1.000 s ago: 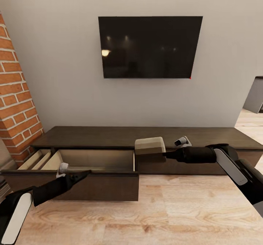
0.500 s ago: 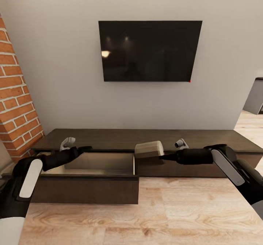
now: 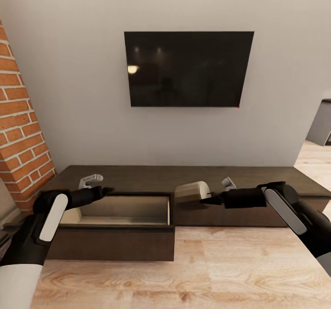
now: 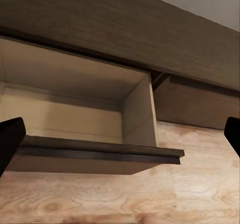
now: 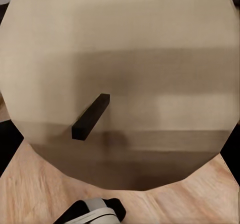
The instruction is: Place each of the two pumpkins and all three candles from the living room inside a cabinet in the living room (use any cabinet), then make sure every cabinet is closed, and position the cauldron so it is next to a table in the living room.
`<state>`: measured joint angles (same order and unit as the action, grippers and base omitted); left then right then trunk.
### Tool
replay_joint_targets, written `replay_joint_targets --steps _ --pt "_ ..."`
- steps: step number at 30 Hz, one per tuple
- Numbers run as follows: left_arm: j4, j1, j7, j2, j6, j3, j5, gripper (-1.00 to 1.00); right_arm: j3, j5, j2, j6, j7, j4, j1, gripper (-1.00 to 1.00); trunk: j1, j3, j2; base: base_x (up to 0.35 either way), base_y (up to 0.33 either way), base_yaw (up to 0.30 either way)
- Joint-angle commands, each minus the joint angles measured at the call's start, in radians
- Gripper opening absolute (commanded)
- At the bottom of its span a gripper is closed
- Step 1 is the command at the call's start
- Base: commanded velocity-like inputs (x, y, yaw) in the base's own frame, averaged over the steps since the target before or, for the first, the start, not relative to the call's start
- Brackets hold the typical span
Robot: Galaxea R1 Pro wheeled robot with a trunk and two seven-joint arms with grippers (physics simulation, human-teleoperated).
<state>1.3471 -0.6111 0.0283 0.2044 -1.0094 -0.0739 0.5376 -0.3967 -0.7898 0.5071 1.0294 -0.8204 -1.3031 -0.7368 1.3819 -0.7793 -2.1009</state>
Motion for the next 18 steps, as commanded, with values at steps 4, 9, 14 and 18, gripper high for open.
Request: replay_joint_targets --steps 4,9,14,18 --pt "0.003 -0.001 -0.05 -0.006 0.0 0.006 -0.007 1.0 -0.003 0.015 -0.003 0.004 0.042 0.0 -0.001 -1.0 -0.016 0.012 0.028 0.0 0.0 0.0" --pt "0.004 -0.001 -0.071 -0.03 0.004 0.009 -0.009 1.0 -0.007 0.071 -0.032 -0.03 0.083 -0.001 -0.001 -1.0 -0.027 0.021 0.049 0.0 0.0 0.0" --pt "0.005 0.007 -0.073 -0.052 0.095 0.009 -0.008 1.0 -0.012 0.156 -0.062 -0.061 0.09 0.0 -0.001 -1.0 -0.027 0.021 0.049 0.0 0.0 0.15" --pt "0.001 0.008 -0.074 -0.06 0.148 0.011 -0.006 1.0 -0.012 0.196 -0.074 -0.066 0.09 0.0 -0.001 -1.0 -0.027 0.021 0.049 0.0 0.0 0.274"
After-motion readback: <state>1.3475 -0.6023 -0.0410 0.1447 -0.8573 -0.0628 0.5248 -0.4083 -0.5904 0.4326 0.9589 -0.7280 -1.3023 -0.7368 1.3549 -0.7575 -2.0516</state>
